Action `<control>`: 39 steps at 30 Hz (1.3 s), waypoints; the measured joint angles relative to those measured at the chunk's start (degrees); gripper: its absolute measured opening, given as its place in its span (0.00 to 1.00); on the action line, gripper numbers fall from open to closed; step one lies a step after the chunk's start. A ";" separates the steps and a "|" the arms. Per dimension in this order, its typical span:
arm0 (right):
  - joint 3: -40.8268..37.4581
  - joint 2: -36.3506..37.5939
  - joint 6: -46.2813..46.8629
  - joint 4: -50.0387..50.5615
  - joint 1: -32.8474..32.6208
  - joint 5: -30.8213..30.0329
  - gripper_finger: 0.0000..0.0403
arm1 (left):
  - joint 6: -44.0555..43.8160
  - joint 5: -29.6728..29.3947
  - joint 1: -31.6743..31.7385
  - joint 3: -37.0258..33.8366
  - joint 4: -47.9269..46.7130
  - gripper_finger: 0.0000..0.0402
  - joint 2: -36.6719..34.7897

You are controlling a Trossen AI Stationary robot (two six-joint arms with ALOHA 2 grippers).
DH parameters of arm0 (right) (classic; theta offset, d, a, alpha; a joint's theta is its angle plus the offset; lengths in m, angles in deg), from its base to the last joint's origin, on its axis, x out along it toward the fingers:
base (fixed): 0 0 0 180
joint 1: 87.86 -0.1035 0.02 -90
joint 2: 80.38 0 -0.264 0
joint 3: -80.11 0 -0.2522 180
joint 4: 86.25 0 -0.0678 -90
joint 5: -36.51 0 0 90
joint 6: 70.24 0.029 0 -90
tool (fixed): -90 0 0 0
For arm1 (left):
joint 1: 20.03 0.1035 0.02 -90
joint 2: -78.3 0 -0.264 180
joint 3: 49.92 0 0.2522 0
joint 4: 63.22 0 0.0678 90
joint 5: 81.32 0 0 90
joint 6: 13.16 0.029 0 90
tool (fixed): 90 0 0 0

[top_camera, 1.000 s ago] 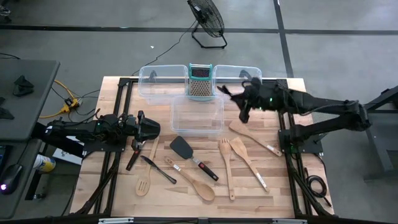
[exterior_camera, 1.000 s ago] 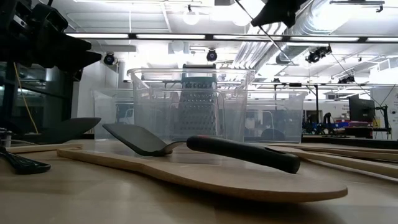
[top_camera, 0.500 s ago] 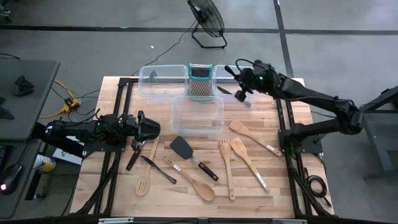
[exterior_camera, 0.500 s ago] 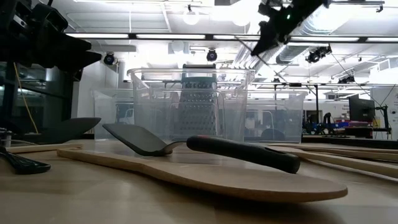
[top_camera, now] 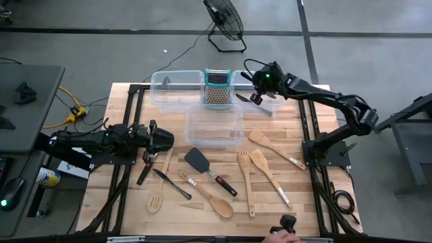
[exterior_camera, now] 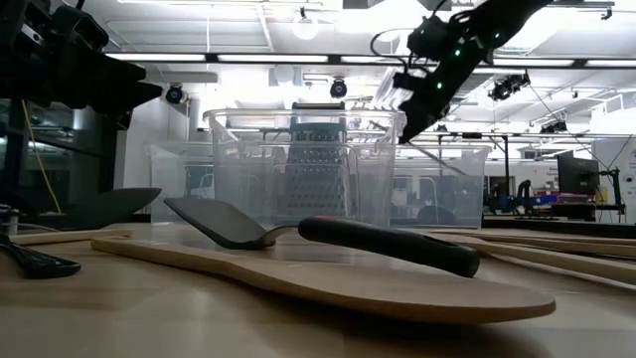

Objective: Pick & Place Kitchen Items
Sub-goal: Put the right black knife into the right transparent bin

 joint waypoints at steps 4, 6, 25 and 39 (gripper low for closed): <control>0.17 -2.73 -0.22 0.08 0.98 1.76 0.06 | 0.02 0.00 -0.01 0.02 0.00 0.44 0.01; 0.18 -3.66 -0.22 0.17 1.09 2.60 0.06 | 0.02 0.00 0.00 0.01 0.00 0.44 0.00; 0.28 -5.60 14.68 3.35 3.49 4.03 0.07 | 0.01 0.00 0.00 0.01 0.00 0.44 0.00; 0.31 -5.62 18.85 3.76 4.44 4.39 0.08 | 0.02 -0.02 0.00 0.00 0.00 0.44 0.00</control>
